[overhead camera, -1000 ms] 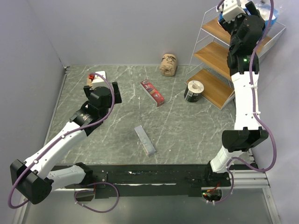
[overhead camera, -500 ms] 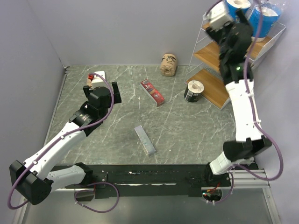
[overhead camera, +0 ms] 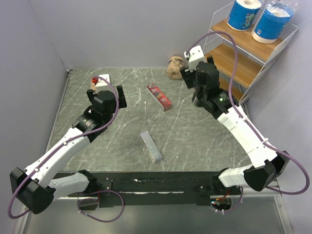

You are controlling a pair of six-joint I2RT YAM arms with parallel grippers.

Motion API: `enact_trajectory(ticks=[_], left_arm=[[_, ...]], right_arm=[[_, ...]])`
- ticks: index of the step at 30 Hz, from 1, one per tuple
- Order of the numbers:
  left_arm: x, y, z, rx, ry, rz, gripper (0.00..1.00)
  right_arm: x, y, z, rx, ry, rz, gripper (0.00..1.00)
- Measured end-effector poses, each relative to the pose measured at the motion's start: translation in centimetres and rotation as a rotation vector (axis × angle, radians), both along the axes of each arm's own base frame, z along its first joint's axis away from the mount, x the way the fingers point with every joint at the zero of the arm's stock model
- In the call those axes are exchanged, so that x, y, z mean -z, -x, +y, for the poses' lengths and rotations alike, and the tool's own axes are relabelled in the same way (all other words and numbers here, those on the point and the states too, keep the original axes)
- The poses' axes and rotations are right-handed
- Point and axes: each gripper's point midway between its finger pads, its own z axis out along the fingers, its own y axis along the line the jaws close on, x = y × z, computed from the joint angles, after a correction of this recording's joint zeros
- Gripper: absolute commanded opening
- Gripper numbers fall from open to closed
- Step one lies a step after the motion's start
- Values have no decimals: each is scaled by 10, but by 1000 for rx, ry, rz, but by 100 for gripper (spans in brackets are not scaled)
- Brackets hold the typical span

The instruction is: Place and organize the paper towels onto the shelf

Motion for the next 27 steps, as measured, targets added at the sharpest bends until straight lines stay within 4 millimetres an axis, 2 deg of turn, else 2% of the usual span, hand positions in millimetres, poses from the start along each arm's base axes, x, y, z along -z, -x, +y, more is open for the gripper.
enact_trajectory(ticks=[3,6,10,16,22,27], left_arm=[[0,0,0,0,0,0,96],[0,0,0,-1,0,0,96],[-2,1,1,-1,3,-4,97],[-17,7,6,-4,31,-51,97],[-22,8,7,-6,42,-68,96],[-22,8,5,5,45,-66,96]], right_arm=[[46,10,6,11,-106,102,76],[87,11,6,34,-131,200,73],[115,-3,6,40,-146,282,70],[129,-52,16,14,-83,239,75],[163,-111,35,-61,99,183,77],[187,-159,39,-93,214,163,77]])
